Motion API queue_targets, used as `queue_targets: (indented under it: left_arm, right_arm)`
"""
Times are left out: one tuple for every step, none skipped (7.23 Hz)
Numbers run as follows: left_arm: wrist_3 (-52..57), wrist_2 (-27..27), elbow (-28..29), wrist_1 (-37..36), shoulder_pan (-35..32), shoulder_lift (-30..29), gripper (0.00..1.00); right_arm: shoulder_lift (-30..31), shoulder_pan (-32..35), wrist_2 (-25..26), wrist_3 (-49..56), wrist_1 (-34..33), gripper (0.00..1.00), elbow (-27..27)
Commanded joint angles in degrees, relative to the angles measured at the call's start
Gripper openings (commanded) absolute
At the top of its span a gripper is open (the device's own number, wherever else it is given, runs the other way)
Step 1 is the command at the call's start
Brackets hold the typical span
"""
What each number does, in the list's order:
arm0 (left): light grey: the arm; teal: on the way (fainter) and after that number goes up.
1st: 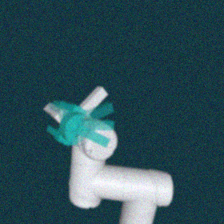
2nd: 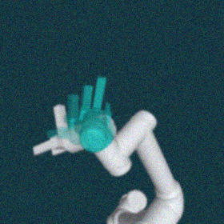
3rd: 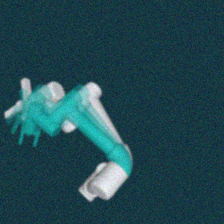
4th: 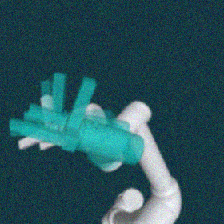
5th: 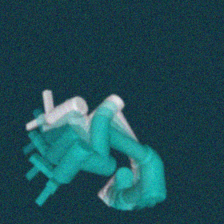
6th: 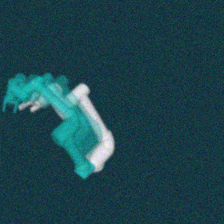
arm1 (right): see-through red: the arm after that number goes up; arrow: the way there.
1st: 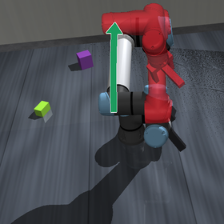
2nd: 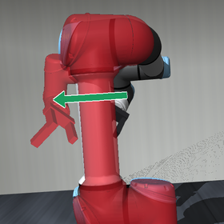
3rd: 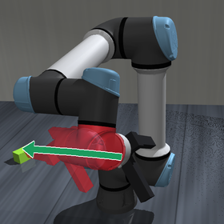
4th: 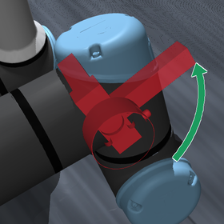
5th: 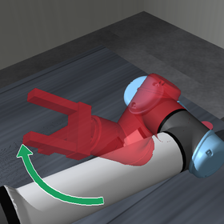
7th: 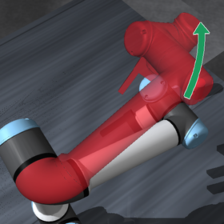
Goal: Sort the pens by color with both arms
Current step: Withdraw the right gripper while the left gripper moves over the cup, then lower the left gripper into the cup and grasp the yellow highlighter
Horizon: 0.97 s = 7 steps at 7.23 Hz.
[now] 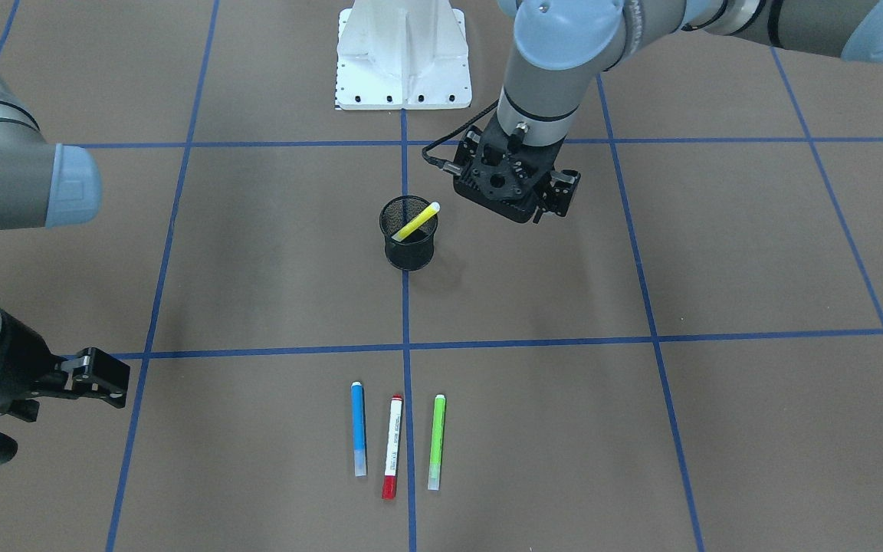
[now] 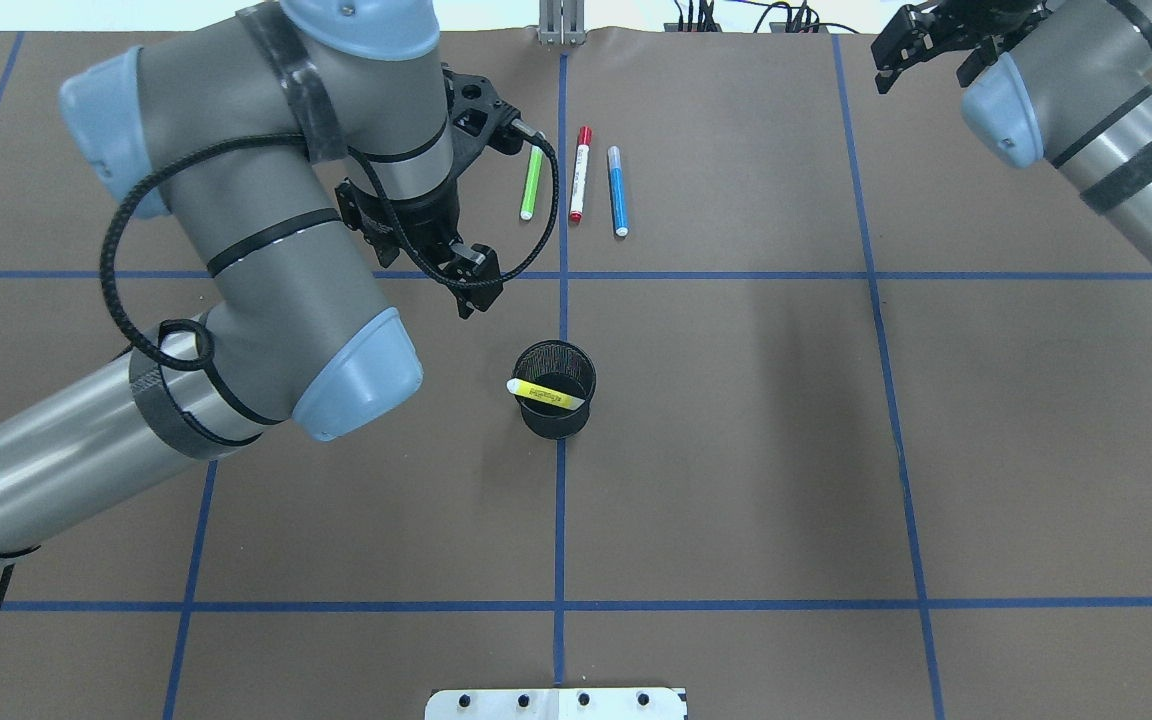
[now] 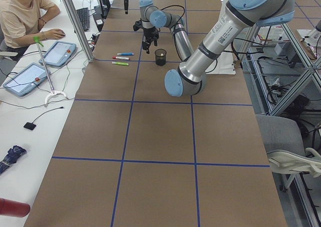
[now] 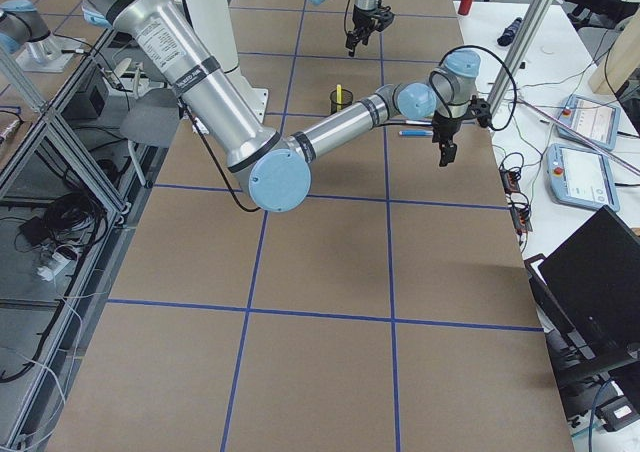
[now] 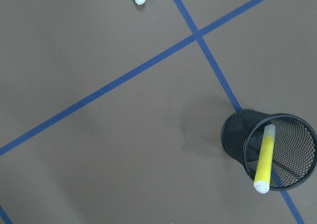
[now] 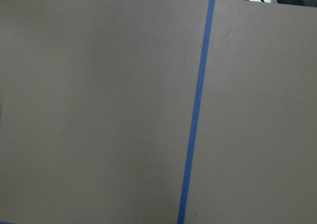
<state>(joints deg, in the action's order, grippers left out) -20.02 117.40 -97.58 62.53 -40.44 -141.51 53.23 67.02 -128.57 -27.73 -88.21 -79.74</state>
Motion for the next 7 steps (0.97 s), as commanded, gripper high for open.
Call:
queue_targets:
  left_arm:
    - [4.6, -6.5, 3.0, -2.0, 4.6, -1.8, 0.97]
    - [5.3, -7.2, 7.3, -2.1, 6.1, -4.8, 0.97]
    - [6.9, -7.1, 14.3, -4.8, 6.2, -10.7, 0.95]
    - [7.9, -7.1, 18.8, -6.3, 6.4, -14.5, 0.94]
    - [7.9, -6.9, 20.2, -6.5, 6.6, -14.9, 0.94]
    - [7.9, -6.9, 22.4, -6.6, 7.2, -15.1, 0.94]
    - [7.9, -6.8, 24.3, -7.7, 7.7, -15.9, 0.94]
  right_arm:
    - [2.2, 1.5, -0.4, 3.4, 0.0, 0.99, -0.5]
    - [2.3, 1.7, -0.4, 3.4, 0.0, 0.99, -0.5]
    - [2.2, 1.7, -0.4, 3.4, 0.0, 0.99, -0.6]
    - [2.3, 1.8, -0.3, 3.4, 0.0, 0.99, -0.5]
    - [2.3, 1.8, -0.3, 3.4, 0.0, 0.99, -0.4]
    - [2.3, 1.8, -0.3, 3.4, 0.0, 0.99, -0.4]
    - [2.5, 1.7, -0.3, 3.4, 0.0, 0.99, -0.3]
